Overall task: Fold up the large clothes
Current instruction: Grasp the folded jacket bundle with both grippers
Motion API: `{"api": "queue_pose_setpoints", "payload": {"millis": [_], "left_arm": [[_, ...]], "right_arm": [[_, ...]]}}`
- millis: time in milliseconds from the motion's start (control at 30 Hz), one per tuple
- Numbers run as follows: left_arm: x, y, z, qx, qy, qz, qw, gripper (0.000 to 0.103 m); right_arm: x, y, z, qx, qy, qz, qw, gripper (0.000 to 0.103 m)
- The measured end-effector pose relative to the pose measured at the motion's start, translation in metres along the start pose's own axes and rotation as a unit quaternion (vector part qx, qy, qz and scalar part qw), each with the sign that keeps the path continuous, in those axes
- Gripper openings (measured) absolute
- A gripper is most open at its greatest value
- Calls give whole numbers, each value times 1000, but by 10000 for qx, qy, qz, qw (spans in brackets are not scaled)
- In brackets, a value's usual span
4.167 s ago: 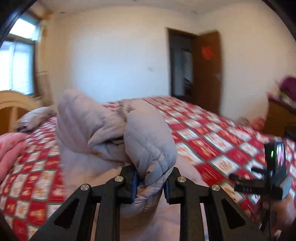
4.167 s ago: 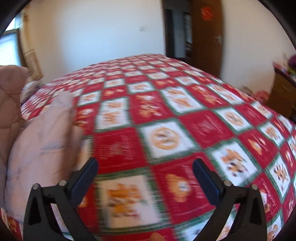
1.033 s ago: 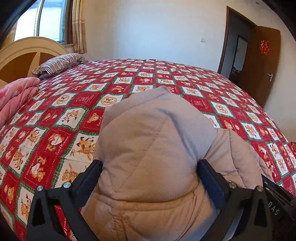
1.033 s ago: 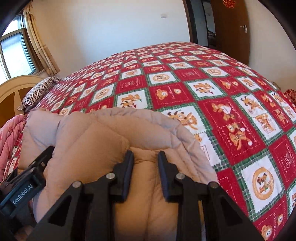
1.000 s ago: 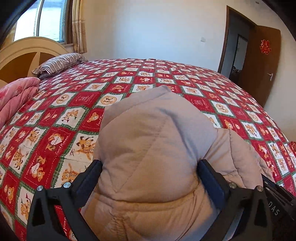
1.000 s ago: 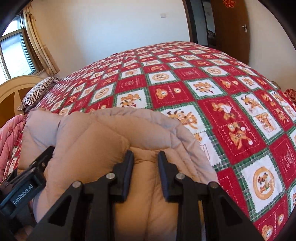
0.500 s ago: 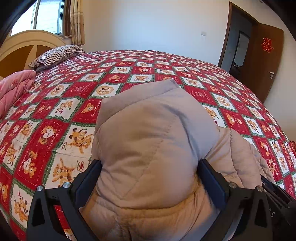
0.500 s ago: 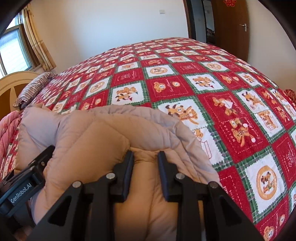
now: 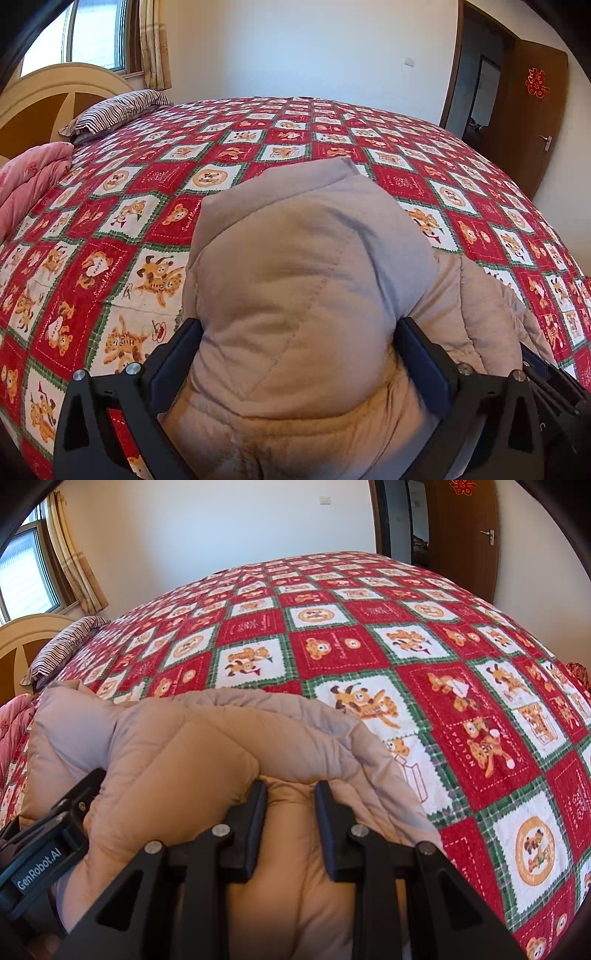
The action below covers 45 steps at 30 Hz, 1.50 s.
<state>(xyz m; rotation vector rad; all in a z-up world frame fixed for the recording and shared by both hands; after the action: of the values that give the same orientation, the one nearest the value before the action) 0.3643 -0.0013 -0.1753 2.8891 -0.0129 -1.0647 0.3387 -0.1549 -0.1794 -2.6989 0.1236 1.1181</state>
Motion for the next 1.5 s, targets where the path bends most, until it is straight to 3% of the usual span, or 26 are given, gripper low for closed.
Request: {"api": "queue_pose_setpoints", "payload": {"millis": [867,1500], "left_arm": [[8,9,-1,170,-66,-291,9994,103],[9,12,-3,168,-17,-311,9994,103]], "right_arm": [[10,-7,-2,-212,-97,215,9995,29],[11,-2,-4,-100,-41,103,9999,29]]}}
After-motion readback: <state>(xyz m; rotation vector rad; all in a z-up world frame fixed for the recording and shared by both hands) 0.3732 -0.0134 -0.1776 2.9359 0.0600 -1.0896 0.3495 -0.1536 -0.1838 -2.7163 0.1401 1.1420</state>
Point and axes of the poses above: each gripper's, at about its wrist camera, not at the fingertips, and x roughly the way its jaws point, y to its right, z to its underside, the point moved 1 cm from there along x, roughly the way its jaws point, and after that the axes turned 5 degrees about y, right-handed, at the moved point
